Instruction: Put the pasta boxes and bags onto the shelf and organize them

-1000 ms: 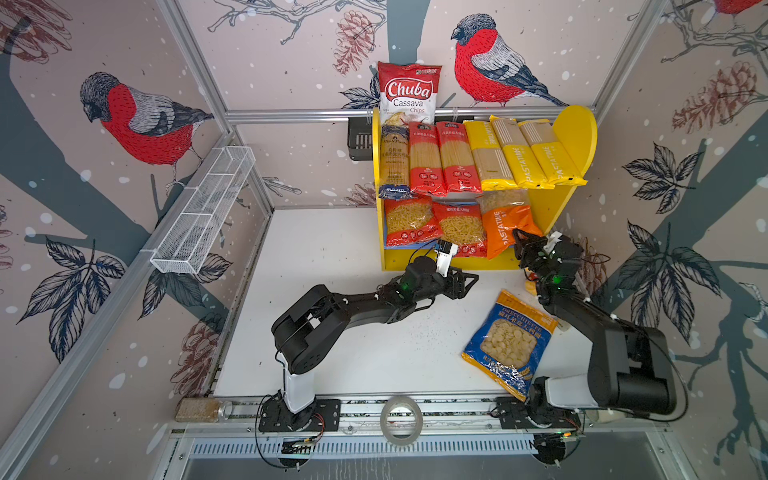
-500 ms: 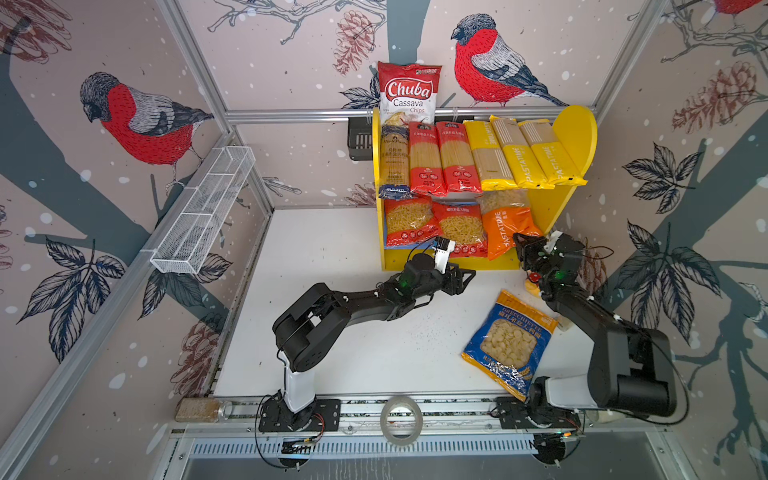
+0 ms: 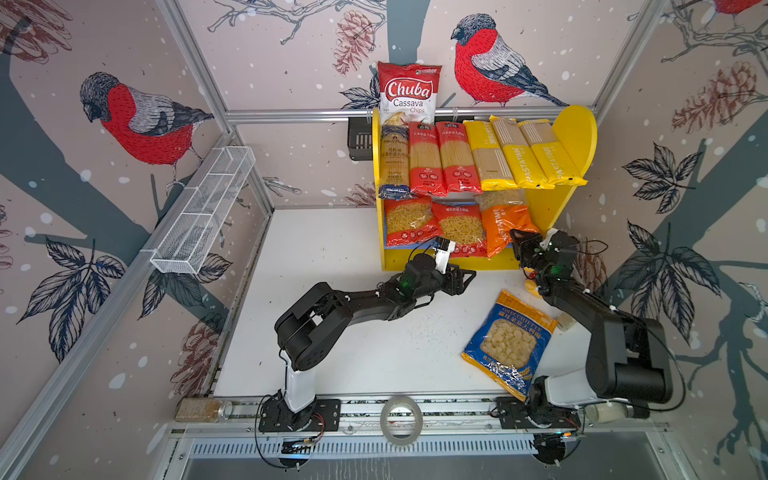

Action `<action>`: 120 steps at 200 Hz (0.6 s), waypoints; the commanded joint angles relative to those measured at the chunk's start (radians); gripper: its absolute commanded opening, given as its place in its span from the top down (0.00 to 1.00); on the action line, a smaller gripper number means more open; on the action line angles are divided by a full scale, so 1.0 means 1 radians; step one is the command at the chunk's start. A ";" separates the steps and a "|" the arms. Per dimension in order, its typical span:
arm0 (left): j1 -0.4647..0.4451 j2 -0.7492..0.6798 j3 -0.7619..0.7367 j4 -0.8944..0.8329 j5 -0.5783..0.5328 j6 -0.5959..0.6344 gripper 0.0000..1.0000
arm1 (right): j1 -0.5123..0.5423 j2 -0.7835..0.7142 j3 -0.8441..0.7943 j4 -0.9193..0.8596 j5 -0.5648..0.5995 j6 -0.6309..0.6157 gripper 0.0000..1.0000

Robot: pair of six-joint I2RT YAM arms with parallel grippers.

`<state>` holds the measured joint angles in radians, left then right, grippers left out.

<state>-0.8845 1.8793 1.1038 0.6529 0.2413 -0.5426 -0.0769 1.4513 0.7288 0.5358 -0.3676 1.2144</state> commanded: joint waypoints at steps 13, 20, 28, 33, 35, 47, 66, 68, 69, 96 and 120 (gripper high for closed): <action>0.002 -0.012 0.006 0.025 0.008 0.027 0.32 | -0.001 -0.062 0.013 -0.115 -0.013 -0.118 0.56; 0.002 -0.014 0.002 0.029 0.007 0.028 0.32 | -0.003 -0.075 0.017 -0.130 -0.009 -0.131 0.55; 0.002 -0.014 0.000 0.033 0.006 0.030 0.31 | -0.003 -0.085 0.022 -0.142 -0.006 -0.143 0.55; 0.002 -0.014 -0.001 0.034 0.008 0.031 0.32 | -0.003 -0.090 0.028 -0.149 -0.004 -0.150 0.54; 0.002 -0.014 -0.001 0.034 0.009 0.033 0.32 | -0.003 -0.092 0.031 -0.154 -0.004 -0.153 0.54; 0.002 -0.018 -0.007 0.043 0.006 0.039 0.32 | -0.005 -0.087 0.047 -0.162 -0.011 -0.158 0.55; 0.002 -0.016 -0.002 0.041 -0.001 0.057 0.32 | -0.008 -0.054 0.084 -0.173 -0.002 -0.161 0.60; 0.002 -0.015 -0.001 0.040 -0.002 0.059 0.32 | -0.008 -0.049 0.088 -0.181 0.004 -0.164 0.61; 0.002 -0.014 0.000 0.038 -0.002 0.060 0.32 | -0.008 -0.048 0.090 -0.186 0.007 -0.164 0.62; 0.002 -0.006 0.017 0.025 -0.001 0.073 0.31 | -0.020 0.004 0.075 -0.243 0.022 -0.172 0.68; 0.002 -0.003 0.010 0.019 0.004 0.062 0.31 | -0.001 -0.063 0.054 -0.354 0.087 -0.273 0.55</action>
<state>-0.8845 1.8729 1.1130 0.6464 0.2386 -0.4927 -0.0898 1.4376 0.8017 0.3275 -0.3298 1.0481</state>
